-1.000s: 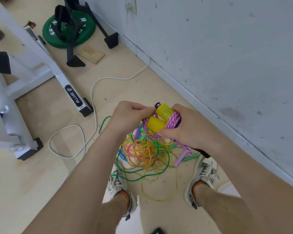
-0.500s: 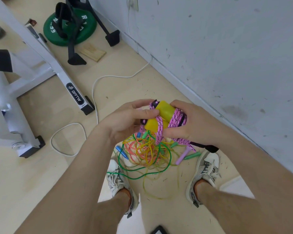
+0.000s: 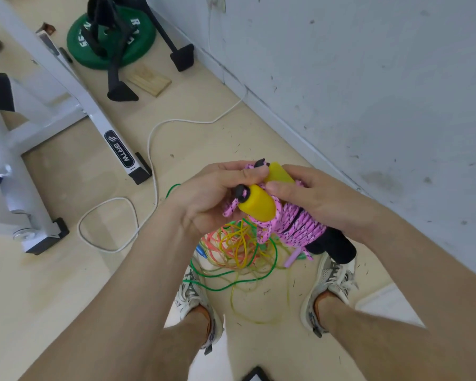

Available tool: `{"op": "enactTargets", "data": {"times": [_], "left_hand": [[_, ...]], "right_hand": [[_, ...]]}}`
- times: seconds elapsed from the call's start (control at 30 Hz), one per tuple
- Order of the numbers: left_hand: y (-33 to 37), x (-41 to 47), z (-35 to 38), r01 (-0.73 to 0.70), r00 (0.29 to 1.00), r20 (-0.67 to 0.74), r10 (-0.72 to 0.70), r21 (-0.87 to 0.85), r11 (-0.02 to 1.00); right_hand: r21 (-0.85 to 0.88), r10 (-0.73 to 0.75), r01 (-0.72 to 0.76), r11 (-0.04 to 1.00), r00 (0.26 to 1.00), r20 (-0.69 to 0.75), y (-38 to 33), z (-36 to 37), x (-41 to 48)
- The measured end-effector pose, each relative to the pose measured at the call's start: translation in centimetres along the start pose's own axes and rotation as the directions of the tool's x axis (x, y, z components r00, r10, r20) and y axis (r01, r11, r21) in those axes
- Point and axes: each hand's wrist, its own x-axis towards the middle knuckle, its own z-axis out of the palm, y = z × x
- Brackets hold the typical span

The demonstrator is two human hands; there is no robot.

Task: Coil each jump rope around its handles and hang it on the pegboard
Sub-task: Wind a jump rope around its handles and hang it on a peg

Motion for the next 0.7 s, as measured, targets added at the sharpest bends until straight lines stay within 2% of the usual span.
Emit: {"op": "enactTargets", "data": {"times": [0.2, 0.33, 0.53, 0.63, 0.7], "left_hand": [[0.4, -0.6, -1.0, -0.036, 0.999, 0.028, 0.036, -0.016, 0.999], [0.2, -0.4, -0.3, -0.046, 0.999, 0.016, 0.046, -0.016, 0.999], [-0.7, 0.5, 0.4, 0.007, 0.999, -0.045, -0.004, 0.075, 0.997], [-1.3, 0.7, 1.3, -0.039, 0.994, -0.100, 0.054, 0.144, 0.989], [-1.0, 0.5, 1.2, -0.045, 0.997, -0.050, 0.050, 0.106, 0.993]], "right_hand": [[0.081, 0.011, -0.008, 0.997, 0.999, -0.042, -0.6, -0.3, 0.2], [0.009, 0.002, -0.001, 1.000, 0.998, -0.058, -0.3, -0.2, 0.4], [-0.225, -0.055, 0.022, 0.974, 0.989, -0.139, -0.5, -0.4, 0.0], [-0.221, -0.008, -0.026, 0.975, 0.989, -0.149, -0.7, -0.1, 0.3], [-0.158, 0.008, -0.031, 0.987, 0.989, -0.146, -0.8, -0.1, 0.3]]}}
